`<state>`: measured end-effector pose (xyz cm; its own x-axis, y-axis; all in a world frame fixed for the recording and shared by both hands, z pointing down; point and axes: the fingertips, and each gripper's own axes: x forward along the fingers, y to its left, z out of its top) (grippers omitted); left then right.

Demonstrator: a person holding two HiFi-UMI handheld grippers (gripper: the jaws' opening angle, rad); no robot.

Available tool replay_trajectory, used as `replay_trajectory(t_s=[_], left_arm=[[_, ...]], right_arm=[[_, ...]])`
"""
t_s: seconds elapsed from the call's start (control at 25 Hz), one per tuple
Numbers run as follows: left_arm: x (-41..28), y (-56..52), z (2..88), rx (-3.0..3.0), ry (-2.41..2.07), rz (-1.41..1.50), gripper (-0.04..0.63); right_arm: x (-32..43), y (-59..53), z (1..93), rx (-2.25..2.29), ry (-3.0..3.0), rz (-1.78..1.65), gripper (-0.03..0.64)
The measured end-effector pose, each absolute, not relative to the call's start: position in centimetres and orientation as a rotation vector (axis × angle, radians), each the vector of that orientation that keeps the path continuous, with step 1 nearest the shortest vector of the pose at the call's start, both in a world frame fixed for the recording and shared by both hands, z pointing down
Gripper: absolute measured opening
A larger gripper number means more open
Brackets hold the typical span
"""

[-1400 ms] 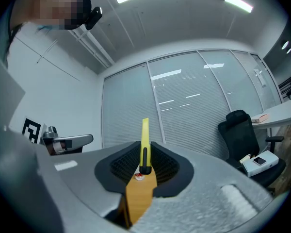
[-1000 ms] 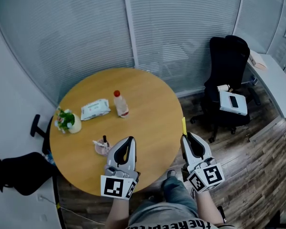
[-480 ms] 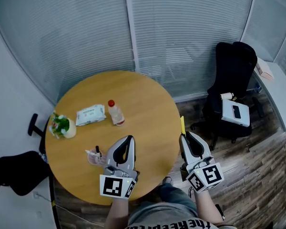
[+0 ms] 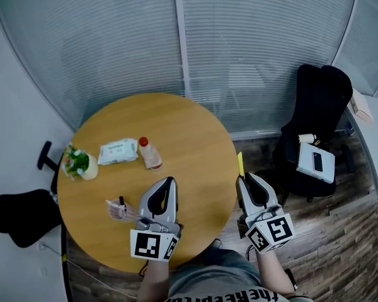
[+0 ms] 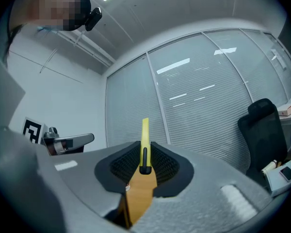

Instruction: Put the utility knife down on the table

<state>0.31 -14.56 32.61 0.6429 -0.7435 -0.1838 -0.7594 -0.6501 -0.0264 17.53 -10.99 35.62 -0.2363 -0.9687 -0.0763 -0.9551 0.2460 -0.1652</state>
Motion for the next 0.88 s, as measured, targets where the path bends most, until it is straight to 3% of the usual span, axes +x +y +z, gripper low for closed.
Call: replay_trajectory(t_s=[0.88], left_arm=[[1.5, -16.8, 34.4, -2.727, 1.367, 0.124, 0.014]], right_arm=[[17.6, -18.1, 43.1, -1.785, 2.571, -0.388, 0.066]])
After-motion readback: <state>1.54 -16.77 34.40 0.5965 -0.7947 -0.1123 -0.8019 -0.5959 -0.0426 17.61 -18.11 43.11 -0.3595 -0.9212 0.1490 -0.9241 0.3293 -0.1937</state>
